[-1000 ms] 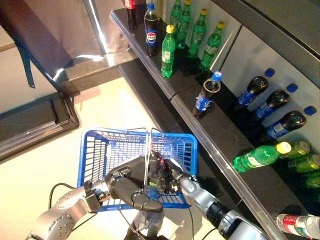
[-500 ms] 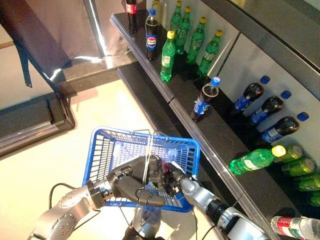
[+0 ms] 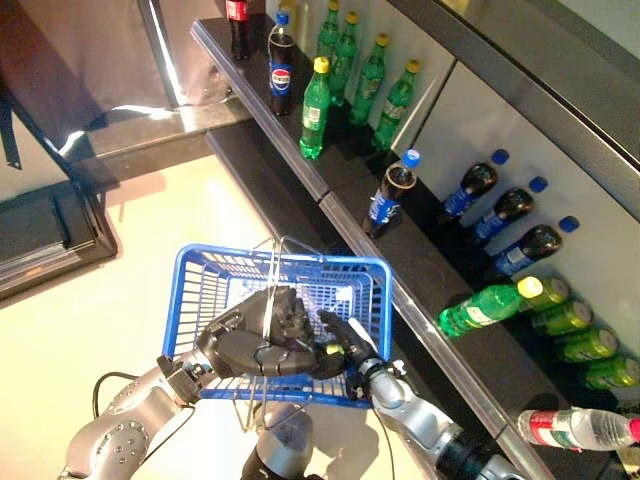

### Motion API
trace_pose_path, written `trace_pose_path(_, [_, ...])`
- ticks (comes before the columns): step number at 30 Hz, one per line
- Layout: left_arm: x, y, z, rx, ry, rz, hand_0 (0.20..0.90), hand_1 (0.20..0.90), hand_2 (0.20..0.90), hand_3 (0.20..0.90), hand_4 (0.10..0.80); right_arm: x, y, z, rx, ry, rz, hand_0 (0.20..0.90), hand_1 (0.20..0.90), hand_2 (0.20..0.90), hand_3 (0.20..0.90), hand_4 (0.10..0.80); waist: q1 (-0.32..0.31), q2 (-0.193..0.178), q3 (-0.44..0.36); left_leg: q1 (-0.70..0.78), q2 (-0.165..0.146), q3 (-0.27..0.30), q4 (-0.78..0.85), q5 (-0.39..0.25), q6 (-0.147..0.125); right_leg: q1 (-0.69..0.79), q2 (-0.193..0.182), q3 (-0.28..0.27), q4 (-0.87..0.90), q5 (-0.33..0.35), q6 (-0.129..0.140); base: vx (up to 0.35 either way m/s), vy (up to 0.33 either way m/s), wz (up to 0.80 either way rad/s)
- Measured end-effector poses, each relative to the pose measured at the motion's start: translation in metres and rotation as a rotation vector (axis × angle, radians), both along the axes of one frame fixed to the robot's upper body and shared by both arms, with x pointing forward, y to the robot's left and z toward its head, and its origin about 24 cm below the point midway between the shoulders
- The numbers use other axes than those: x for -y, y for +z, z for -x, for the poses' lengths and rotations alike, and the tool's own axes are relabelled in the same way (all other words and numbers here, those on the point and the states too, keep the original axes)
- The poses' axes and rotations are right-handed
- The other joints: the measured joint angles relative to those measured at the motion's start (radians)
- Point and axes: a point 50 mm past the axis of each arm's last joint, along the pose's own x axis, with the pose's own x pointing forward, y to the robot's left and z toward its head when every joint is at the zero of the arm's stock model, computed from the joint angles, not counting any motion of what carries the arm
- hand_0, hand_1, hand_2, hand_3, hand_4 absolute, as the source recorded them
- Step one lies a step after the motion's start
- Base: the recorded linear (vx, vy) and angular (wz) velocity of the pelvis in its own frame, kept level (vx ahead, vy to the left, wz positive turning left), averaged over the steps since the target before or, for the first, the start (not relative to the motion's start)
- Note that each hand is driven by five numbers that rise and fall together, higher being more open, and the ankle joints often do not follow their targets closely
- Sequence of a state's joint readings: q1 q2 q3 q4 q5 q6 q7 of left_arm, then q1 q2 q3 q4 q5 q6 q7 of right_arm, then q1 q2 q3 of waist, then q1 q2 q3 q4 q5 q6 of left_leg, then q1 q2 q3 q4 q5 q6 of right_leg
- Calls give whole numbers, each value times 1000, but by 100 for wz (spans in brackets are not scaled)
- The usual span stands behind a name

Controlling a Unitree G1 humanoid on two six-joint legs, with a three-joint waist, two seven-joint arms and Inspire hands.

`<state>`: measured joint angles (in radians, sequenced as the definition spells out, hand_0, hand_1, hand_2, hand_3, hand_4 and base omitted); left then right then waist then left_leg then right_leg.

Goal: Pick up the drink and place into the basket.

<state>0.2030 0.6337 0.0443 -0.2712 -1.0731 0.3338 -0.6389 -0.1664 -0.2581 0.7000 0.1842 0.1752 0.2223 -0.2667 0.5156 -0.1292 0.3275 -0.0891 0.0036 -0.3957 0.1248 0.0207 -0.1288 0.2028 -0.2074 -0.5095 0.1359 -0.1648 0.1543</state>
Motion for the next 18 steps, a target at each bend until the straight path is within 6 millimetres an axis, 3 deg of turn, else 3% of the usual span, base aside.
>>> trace_pose_path(4, [-14,0,2,10,82,26,300,300,300,200,100,9,17,5,52,-29,-56,900,900,900,900,800,-30,-10,0,0,20,29,-2,2,-6,-15,14,32,-1,11,-3,-3,-18,-22])
trace_pose_path(10, [-18,-4,6,2,180,79,300,300,300,200,100,29,39,4,124,-86,-102,900,900,900,900,800,-74,-24,-1,1,33,52,-4,3,-8,-18,27,56,-21,35,-5,-18,-27,-14])
trace_pose_path(18, [-46,-29,16,-81,396,136,300,300,300,200,100,44,56,11,145,-71,-213,900,900,900,900,800,-113,-51,0,7,61,96,-20,2,-11,-32,41,104,-57,62,-14,-42,-14,-18])
